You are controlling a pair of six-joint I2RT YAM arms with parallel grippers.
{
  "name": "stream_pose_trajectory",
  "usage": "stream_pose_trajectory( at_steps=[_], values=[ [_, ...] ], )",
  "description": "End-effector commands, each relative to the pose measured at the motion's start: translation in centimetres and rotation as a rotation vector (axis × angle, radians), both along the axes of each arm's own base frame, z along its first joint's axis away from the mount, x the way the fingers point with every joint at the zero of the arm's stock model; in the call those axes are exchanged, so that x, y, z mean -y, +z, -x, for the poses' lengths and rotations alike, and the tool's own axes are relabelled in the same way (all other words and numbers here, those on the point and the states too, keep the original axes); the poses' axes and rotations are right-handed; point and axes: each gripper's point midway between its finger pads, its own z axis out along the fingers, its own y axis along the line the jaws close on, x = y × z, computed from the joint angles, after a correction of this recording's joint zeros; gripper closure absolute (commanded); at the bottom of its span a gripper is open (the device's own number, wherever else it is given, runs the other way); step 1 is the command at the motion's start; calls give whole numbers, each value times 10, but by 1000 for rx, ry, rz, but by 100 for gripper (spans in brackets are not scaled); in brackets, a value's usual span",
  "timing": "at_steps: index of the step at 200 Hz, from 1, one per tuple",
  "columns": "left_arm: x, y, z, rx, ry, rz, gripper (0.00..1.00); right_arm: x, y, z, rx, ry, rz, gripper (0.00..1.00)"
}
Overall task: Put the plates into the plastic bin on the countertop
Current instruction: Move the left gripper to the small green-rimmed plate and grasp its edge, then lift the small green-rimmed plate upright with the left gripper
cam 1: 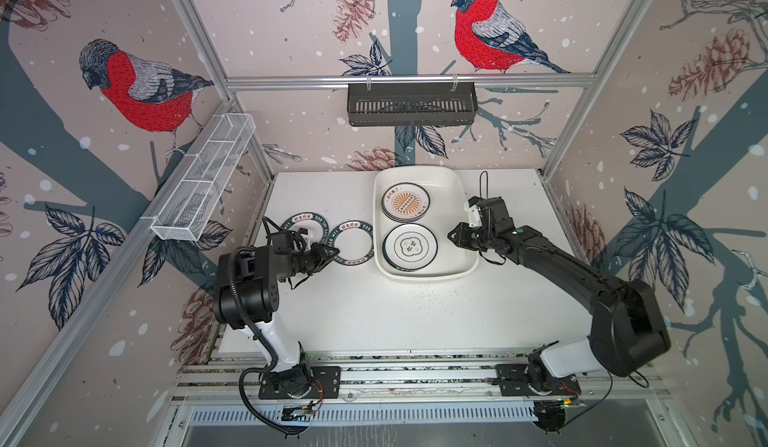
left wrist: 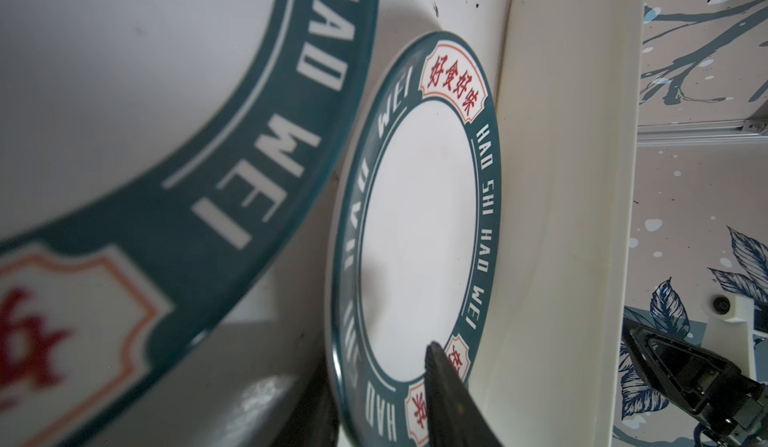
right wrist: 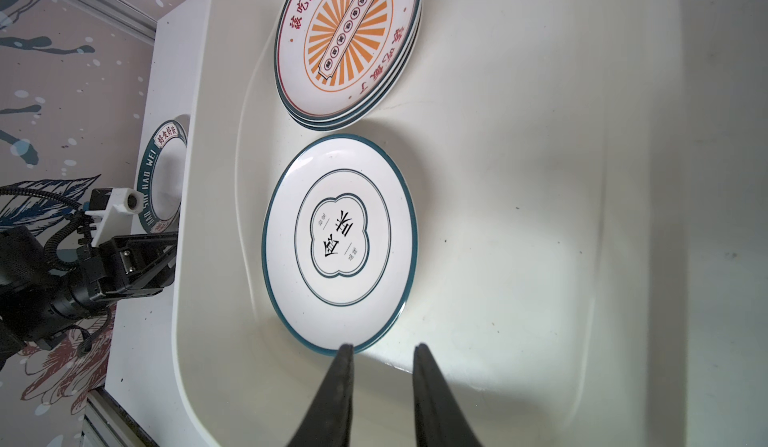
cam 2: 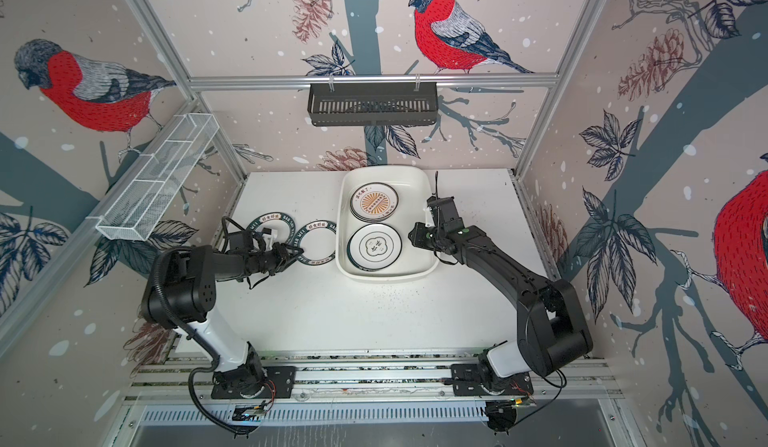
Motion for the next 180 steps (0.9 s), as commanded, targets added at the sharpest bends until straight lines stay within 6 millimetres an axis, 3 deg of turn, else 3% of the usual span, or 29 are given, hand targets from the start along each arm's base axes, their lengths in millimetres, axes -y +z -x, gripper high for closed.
stream_pose_trajectory(
  at_steps=[1, 45, 65, 180],
  values=[
    [-4, -13, 10, -89, 37, -8, 68, -1, 6, -3, 26, -3, -12, 73],
    [-5, -11, 10, -92, 45, 2, 71, -2, 6, -4, 27, -2, -16, 73],
    [-5, -11, 11, -94, 46, 6, 83, -2, 4, -4, 24, -2, -15, 73],
    [-11, 3, 10, -83, 76, 30, 95, -3, 3, -4, 26, 0, -24, 73]
  ],
)
